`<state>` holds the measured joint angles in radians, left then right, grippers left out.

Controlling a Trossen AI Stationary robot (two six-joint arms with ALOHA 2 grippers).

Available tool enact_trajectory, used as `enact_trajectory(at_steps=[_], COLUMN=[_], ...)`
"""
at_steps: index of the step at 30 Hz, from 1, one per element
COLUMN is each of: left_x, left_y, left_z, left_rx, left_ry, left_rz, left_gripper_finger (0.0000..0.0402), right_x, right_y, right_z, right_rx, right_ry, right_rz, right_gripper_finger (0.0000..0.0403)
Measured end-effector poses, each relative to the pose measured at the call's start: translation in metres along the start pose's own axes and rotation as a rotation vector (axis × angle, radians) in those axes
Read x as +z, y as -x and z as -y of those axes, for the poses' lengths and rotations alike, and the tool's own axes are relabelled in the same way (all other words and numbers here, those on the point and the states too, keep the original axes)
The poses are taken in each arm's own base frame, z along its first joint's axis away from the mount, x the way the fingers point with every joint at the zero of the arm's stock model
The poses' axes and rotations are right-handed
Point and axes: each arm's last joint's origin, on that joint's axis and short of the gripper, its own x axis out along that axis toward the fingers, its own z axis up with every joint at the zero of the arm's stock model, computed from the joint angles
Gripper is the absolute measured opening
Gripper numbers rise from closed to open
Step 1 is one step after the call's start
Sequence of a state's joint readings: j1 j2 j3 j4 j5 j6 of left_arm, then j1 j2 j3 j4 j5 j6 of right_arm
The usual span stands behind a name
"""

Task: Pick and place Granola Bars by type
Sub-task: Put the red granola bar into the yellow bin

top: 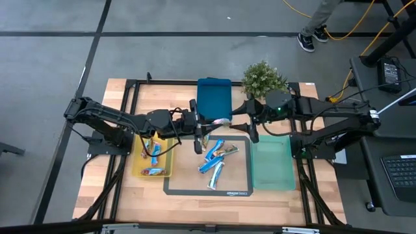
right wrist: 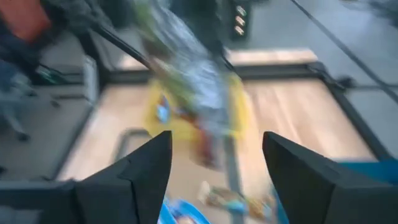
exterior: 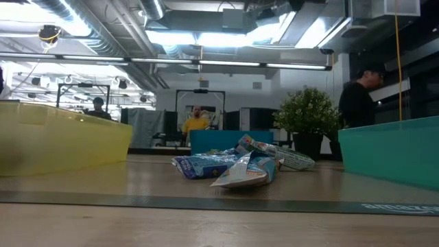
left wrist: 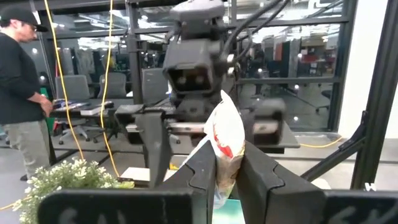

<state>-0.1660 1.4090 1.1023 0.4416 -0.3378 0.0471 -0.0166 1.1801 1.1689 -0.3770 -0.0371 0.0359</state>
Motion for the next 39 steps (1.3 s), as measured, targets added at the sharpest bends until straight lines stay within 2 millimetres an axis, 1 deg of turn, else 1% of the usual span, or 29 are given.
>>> enact_trajectory(at_steps=[2, 4, 7, 10, 12, 14, 19, 22, 24, 28, 31, 33, 35, 37, 39], left_x=[0.0, 0.001, 0.002, 0.006, 0.007, 0.006, 0.007, 0.008, 0.011, 0.011, 0.009, 0.003, -0.007, -0.015, -0.022], left_y=[0.001, 0.002, 0.005, 0.015, 0.025, 0.038, 0.076, 0.093, 0.098, 0.102, 0.109, 0.118, 0.129, 0.141, 0.149], left_z=[0.002, 0.005, 0.011, 0.02, 0.025, 0.028, 0.027, 0.028, 0.028, 0.027, 0.029, 0.032, 0.035, 0.035, 0.034], left_rx=[-0.007, -0.015, -0.027, -0.008, 0.023, 0.051, 0.068, 0.065, 0.077, 0.091, 0.036, -0.014, -0.026, 0.009, 0.072], left_ry=[0.001, 0.003, 0.003, -0.046, -0.073, -0.062, 0.095, 0.154, 0.166, 0.197, 0.28, 0.34, 0.397, 0.43, 0.448], left_rz=[0.0, 0.003, 0.004, -0.021, -0.084, -0.175, -0.373, -0.433, -0.435, -0.448, -0.514, -0.627, -0.78, -0.923, -1.023], left_gripper_finger=[0.0038, 0.0036, 0.0035, 0.0038, 0.0039, 0.0037, 0.0035, 0.0035, 0.0034, 0.0033, 0.0034, 0.0034, 0.0033, 0.0033, 0.0033], right_x=[-0.004, -0.007, -0.009, -0.013, -0.016, -0.018, -0.02, -0.019, -0.019, -0.019, -0.019, -0.019, -0.02, -0.02, -0.02], right_y=[0.002, 0.004, 0.014, 0.028, 0.042, 0.057, 0.092, 0.107, 0.115, 0.123, 0.127, 0.127, 0.127, 0.126, 0.126], right_z=[0.002, 0.002, 0.002, 0.002, 0.002, 0.003, 0.004, 0.003, 0.003, 0.004, 0.004, 0.004, 0.004, 0.004, 0.004], right_rx=[-0.048, -0.057, -0.057, -0.076, -0.119, -0.157, -0.216, -0.217, -0.223, -0.269, -0.282, -0.282, -0.282, -0.282, -0.282], right_ry=[0.014, 0.017, 0.016, 0.013, 0.011, 0.001, 0.001, 0.0, 0.001, 0.024, 0.021, 0.021, 0.022, 0.023, 0.024], right_rz=[-0.057, -0.087, -0.112, -0.153, -0.172, -0.182, -0.134, -0.085, -0.062, -0.037, -0.027, -0.032, -0.038, -0.044, -0.043], right_gripper_finger=[0.0253, 0.025, 0.0241, 0.023, 0.0222, 0.0215, 0.0202, 0.0195, 0.0191, 0.0183, 0.0179, 0.0177, 0.0177, 0.0177, 0.0177])
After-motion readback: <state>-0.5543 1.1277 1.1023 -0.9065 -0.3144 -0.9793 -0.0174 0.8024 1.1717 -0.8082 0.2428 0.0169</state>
